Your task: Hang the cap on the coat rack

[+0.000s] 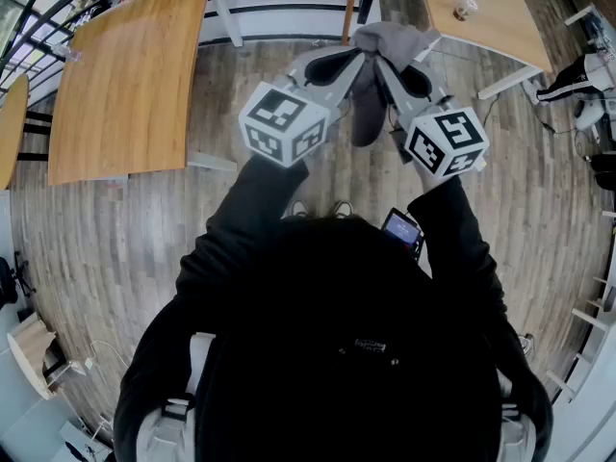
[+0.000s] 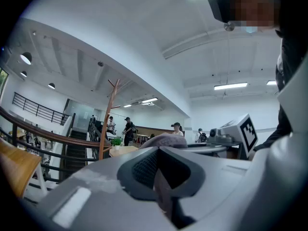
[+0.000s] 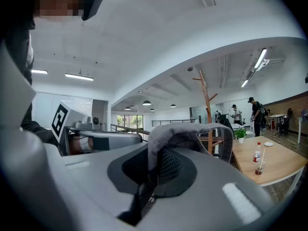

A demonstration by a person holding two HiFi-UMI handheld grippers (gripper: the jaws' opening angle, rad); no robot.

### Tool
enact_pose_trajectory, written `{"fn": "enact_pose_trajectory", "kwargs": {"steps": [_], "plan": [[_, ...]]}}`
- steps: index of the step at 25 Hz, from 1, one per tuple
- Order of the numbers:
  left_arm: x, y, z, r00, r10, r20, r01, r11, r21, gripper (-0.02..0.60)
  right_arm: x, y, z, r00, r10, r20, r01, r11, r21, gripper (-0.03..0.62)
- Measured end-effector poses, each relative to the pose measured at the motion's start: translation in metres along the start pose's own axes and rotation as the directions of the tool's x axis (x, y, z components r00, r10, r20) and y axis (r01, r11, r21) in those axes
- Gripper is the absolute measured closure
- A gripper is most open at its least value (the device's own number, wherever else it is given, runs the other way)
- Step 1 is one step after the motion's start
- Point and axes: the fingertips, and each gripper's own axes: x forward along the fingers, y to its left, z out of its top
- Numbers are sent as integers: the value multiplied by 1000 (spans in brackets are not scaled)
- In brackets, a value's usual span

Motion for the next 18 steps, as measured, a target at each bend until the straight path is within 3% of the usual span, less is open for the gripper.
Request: {"fn": "enact_pose_trajectory", "kwargs": {"steps": [8, 18], "plan": [[0, -4, -6, 1000, 19, -17, -19, 1000, -8, 580, -8, 0, 0, 1000, -6, 5, 6, 1000, 9, 577], [19, -24, 0, 1000, -9, -14, 8, 1000, -8, 578, -26, -4, -2, 1000, 10, 10, -10, 1000, 3, 577]]}}
